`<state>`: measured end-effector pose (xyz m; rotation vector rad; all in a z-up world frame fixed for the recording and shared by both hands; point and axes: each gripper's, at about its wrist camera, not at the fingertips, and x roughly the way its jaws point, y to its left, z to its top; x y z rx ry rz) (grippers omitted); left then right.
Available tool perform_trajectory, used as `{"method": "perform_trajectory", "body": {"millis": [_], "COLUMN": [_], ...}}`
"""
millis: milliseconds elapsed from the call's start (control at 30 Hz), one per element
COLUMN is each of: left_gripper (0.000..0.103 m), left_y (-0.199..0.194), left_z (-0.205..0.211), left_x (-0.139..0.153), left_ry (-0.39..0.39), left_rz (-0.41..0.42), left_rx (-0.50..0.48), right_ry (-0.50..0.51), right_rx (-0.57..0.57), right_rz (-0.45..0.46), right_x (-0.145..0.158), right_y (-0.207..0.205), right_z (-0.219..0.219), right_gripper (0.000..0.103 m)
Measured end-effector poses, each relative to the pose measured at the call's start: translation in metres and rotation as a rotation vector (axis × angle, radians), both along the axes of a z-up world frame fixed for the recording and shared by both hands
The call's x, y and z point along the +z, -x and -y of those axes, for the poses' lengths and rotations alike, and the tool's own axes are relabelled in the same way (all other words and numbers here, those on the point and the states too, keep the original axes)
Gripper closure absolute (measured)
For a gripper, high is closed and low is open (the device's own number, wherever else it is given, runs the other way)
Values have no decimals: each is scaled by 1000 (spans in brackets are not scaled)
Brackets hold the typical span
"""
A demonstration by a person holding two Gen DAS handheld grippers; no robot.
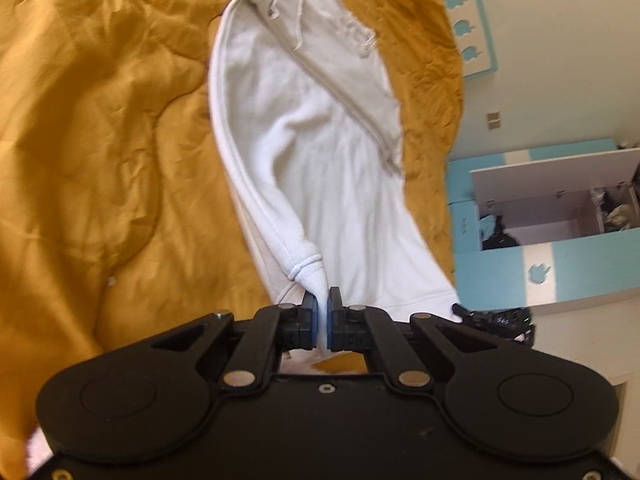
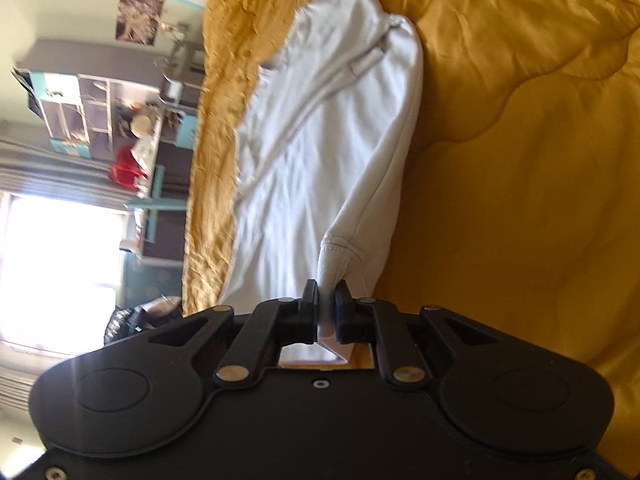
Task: Fold small clothes
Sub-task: 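Grasp the hem with both tools and lift it, then fold the lifted hem toward the collar with both tools and release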
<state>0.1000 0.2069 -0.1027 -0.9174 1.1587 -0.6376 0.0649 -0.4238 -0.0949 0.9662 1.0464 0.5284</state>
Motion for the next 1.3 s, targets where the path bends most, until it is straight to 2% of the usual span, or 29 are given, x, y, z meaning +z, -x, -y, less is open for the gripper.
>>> {"method": "perform_trajectory", "body": {"millis": [167,267,467,700,800,900,933,967,1000,1033,1100,1167,1300], "left_gripper": [102,102,102,102,102,101,98,84,78,76,76,76,74], "left_y": [-18,-40,-118,-247,-307,-357,-367,-377,-379,-377,-359,-323,-233], "left_z": [-3,-5,-4,-7,-2,3,4,3,2,0,-6,-13,-3], "left_x": [10,21,49,58,46,20,12,3,-4,-8,-9,-7,-5], "left_ry": [63,106,68,3,-58,-125,-147,-179,-209,-231,-220,-172,-149], "left_rz": [24,63,141,186,190,210,193,147,116,114,153,205,201], "left_rx": [104,120,115,156,193,280,307,346,389,422,466,483,517], "right_ry": [-121,-164,-161,-124,-62,6,60,108,140,154,118,67,-62], "right_rx": [-95,-127,-227,-321,-360,-451,-479,-499,-522,-552,-593,-583,-582], "right_rz": [83,150,225,258,254,235,218,189,162,133,136,160,103], "right_x": [7,11,21,34,34,21,17,13,8,3,-3,-10,-21], "right_y": [-13,-33,-97,-211,-270,-318,-332,-341,-346,-345,-328,-300,-228], "right_z": [8,10,9,9,3,-4,-8,-12,-15,-17,-17,-19,-22], "right_gripper": [94,94,94,94,94,93,89,77,69,58,58,50,45]}}
